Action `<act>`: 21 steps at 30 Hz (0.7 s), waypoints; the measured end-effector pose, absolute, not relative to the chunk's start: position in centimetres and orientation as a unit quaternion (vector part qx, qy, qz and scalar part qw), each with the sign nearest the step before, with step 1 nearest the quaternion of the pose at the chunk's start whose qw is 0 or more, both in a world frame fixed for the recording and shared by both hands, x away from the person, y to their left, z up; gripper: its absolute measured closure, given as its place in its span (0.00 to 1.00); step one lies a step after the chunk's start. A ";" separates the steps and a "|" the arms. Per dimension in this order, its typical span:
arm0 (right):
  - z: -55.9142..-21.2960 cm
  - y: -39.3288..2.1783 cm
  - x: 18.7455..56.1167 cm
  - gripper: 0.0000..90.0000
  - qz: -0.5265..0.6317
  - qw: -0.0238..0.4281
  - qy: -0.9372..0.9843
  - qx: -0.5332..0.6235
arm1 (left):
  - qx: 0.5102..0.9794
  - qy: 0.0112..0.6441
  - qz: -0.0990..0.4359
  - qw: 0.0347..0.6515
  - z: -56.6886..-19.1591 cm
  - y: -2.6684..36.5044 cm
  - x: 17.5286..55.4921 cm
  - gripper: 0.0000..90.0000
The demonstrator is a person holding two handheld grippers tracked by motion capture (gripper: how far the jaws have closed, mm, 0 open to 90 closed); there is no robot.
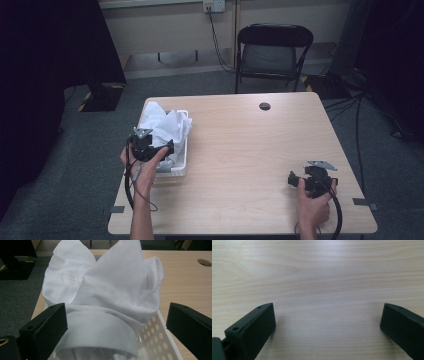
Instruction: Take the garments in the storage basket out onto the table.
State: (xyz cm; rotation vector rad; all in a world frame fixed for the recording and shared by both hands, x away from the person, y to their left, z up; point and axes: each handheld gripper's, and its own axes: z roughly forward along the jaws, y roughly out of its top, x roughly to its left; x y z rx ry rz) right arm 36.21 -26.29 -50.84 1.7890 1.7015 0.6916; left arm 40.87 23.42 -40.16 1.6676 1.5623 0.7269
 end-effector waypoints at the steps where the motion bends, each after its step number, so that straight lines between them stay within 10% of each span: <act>1: -50.8 -26.3 36.2 0.00 0.259 0.285 0.636 0.669 | 0.649 0.610 0.281 0.358 -40.3 23.5 41.1 0.03; 21: -50.8 -26.3 36.2 0.00 0.259 0.285 0.636 0.669 | 0.665 0.622 0.263 0.318 -42.7 23.9 44.1 0.02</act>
